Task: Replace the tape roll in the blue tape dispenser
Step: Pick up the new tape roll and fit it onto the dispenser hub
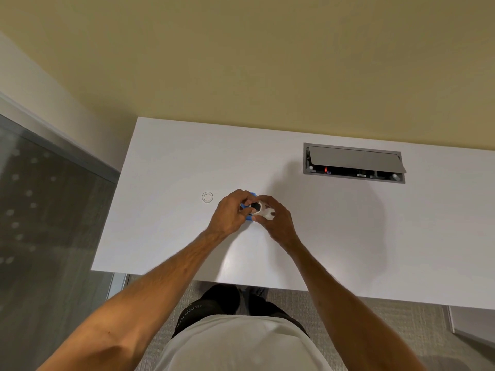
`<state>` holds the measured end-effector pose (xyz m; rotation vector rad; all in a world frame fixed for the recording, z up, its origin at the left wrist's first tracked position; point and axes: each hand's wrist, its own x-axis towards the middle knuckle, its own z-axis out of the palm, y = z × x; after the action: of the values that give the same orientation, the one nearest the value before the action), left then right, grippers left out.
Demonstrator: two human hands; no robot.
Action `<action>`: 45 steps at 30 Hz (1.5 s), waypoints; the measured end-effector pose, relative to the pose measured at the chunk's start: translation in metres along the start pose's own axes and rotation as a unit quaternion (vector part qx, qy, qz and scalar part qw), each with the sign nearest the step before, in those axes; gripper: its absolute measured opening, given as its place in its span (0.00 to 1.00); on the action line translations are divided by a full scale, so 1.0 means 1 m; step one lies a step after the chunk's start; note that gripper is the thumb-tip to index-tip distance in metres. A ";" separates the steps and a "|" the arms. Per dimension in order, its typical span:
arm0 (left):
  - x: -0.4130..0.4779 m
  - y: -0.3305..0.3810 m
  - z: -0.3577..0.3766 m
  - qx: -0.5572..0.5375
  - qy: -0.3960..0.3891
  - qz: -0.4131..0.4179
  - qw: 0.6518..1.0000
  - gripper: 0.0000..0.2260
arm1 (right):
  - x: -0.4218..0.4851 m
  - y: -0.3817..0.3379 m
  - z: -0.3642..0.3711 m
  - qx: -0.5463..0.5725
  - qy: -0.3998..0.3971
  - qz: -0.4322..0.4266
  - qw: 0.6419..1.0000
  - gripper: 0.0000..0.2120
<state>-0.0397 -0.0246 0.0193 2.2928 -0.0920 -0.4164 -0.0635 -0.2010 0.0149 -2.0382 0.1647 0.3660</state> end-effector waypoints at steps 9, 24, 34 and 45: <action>-0.003 0.003 0.006 0.012 -0.003 -0.022 1.000 0.11 | -0.003 0.004 -0.001 -0.042 -0.013 0.003 0.999 0.24; 0.002 0.005 0.002 0.040 -0.041 -0.029 0.998 0.14 | 0.000 0.001 -0.004 -0.122 -0.054 -0.021 0.991 0.25; 0.001 -0.004 0.001 0.009 -0.032 -0.054 0.998 0.12 | 0.014 0.000 0.001 -0.168 -0.095 -0.039 0.980 0.26; -0.004 -0.016 -0.003 -0.013 -0.009 -0.082 0.996 0.19 | 0.041 -0.008 0.011 -0.194 -0.089 -0.004 0.977 0.27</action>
<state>-0.0436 -0.0105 0.0108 2.2785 0.0931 -0.5200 -0.0246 -0.1861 0.0031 -2.3726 -0.0297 0.6118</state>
